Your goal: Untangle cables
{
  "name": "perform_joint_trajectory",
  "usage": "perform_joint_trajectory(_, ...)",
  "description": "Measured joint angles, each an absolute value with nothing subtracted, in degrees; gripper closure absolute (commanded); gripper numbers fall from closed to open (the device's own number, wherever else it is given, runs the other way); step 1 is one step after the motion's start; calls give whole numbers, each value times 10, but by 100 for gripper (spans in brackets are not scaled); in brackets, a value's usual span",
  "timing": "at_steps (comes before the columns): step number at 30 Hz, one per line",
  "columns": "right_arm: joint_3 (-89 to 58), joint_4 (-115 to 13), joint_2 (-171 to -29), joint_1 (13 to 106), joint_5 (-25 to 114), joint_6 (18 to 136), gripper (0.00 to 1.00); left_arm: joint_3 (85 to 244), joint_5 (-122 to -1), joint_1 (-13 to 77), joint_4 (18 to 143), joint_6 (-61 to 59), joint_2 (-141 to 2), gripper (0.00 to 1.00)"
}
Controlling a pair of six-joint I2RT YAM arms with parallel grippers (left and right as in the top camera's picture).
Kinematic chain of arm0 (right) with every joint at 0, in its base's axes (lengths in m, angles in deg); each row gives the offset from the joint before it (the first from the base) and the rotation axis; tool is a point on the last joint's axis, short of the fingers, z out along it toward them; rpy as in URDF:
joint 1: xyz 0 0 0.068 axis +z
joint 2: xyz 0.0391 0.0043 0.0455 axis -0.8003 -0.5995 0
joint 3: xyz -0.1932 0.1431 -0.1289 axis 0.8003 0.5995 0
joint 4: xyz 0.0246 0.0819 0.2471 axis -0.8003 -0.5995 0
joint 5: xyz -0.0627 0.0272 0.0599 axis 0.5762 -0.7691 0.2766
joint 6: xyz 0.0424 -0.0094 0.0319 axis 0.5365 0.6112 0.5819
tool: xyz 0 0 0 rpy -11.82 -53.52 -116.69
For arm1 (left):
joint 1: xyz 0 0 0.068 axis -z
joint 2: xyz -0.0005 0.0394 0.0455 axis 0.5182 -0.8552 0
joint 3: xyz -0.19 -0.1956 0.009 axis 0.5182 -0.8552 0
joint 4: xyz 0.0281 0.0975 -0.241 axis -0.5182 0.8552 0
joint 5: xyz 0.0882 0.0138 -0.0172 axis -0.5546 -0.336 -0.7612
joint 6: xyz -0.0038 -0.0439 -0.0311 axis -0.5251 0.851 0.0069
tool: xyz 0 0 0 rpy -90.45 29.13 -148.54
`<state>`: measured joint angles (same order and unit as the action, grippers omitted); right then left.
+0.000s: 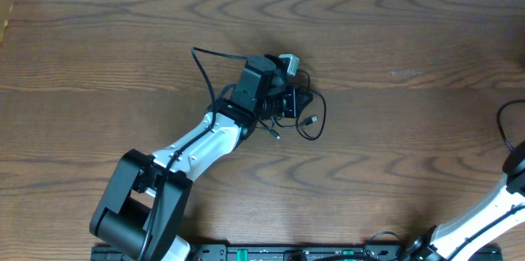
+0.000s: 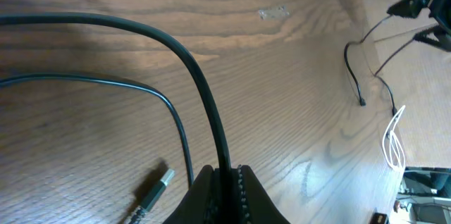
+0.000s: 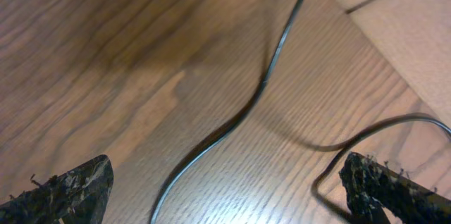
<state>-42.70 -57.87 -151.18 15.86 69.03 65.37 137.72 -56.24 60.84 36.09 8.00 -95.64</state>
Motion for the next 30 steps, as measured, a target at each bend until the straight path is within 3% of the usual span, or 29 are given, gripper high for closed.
perform_joint_trajectory(16,-430,-625,-1606,174,628,644,1,1377,-563,631,357,80,-956,92)
perform_joint_trajectory(30,-439,-623,-1607,175,606,638,1,1377,-563,632,354,80,-956,92)
